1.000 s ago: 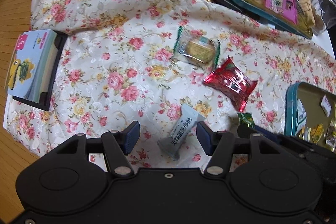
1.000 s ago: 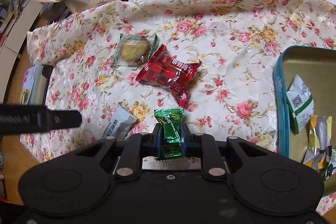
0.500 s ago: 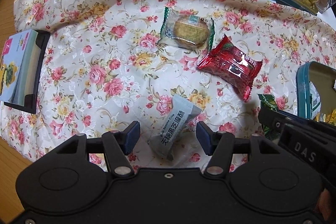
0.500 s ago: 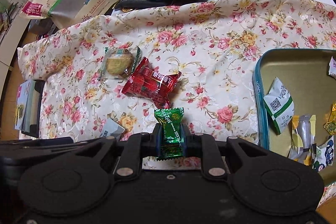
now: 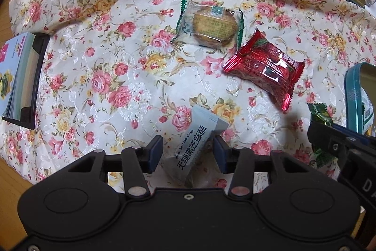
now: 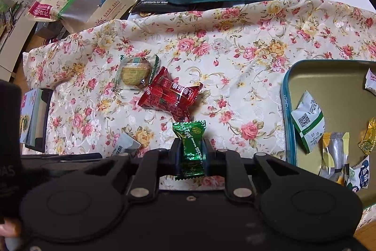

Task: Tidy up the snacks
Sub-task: 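Grasp the white sesame packet with the left tool while the right tool holds the green candy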

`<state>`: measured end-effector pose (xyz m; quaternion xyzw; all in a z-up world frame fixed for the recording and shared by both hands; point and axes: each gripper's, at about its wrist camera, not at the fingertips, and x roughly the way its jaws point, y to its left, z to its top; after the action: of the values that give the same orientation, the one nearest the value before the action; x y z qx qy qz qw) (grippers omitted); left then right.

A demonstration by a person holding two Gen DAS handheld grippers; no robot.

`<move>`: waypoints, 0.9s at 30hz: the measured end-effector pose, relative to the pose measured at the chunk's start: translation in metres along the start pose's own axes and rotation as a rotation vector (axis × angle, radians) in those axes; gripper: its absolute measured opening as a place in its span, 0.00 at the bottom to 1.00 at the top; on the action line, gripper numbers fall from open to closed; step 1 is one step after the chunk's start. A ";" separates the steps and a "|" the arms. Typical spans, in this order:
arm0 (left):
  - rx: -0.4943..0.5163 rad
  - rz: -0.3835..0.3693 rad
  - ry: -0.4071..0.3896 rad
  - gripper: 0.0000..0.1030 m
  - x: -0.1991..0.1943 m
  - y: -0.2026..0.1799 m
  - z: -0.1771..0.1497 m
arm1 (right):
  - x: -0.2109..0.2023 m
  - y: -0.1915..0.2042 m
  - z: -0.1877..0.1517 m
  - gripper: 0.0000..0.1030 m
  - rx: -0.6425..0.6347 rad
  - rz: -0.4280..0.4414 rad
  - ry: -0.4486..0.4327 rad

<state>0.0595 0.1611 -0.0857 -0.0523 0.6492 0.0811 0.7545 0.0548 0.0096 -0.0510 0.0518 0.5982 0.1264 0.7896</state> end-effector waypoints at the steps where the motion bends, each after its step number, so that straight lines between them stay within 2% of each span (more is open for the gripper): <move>1: -0.001 0.001 -0.002 0.52 0.000 0.000 0.000 | 0.000 0.000 0.000 0.19 0.001 0.002 0.000; 8: 0.004 -0.007 0.009 0.50 0.010 -0.003 0.002 | 0.000 0.001 -0.002 0.19 -0.006 0.001 0.004; 11: 0.007 -0.018 0.016 0.35 0.014 -0.005 0.001 | 0.000 0.001 -0.002 0.19 -0.008 0.001 0.006; 12: 0.008 -0.022 0.017 0.27 0.013 -0.004 0.001 | 0.000 0.001 -0.003 0.19 -0.007 0.002 0.005; 27: -0.128 -0.063 -0.054 0.26 -0.028 0.022 0.010 | -0.002 0.006 -0.001 0.19 -0.015 0.005 -0.001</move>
<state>0.0612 0.1827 -0.0562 -0.1187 0.6200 0.1000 0.7691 0.0528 0.0149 -0.0480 0.0471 0.5969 0.1329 0.7898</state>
